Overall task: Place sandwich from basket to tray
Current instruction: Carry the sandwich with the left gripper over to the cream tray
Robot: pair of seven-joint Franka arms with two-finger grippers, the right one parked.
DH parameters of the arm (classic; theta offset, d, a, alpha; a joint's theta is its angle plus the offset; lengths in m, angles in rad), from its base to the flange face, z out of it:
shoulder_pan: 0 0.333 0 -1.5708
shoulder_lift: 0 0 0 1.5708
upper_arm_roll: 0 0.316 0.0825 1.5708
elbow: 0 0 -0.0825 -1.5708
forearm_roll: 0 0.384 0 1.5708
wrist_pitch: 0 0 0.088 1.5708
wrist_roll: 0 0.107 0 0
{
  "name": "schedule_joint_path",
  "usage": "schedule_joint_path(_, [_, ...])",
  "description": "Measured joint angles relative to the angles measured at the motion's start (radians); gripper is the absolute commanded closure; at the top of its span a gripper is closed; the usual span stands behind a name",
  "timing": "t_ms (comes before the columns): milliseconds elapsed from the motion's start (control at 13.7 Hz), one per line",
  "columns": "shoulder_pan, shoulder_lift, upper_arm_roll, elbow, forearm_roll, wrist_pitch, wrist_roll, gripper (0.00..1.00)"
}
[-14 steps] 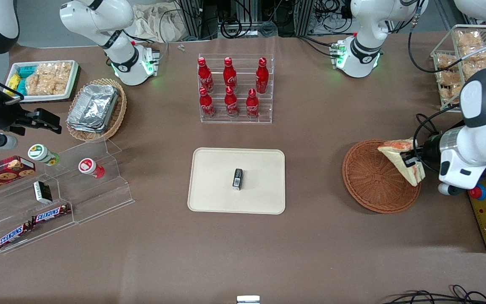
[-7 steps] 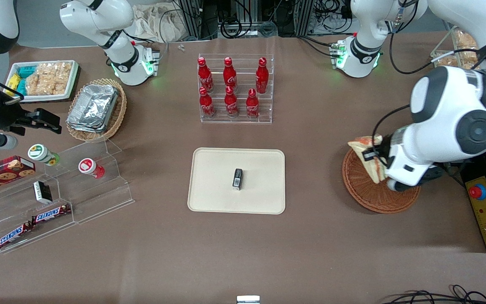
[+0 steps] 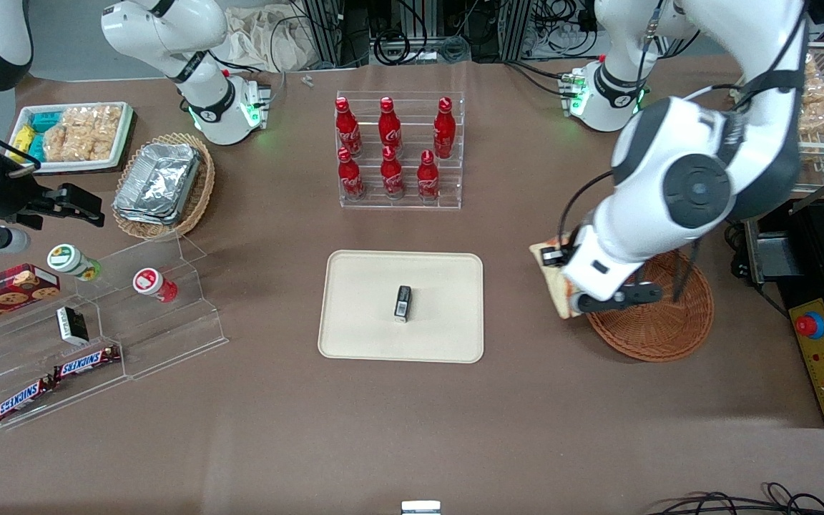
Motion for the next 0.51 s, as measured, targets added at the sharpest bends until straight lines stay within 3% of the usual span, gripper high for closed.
schedule_joint_path(510, [-0.137,0.278,-0.004,0.001,0.003,0.350,-0.055,0.94])
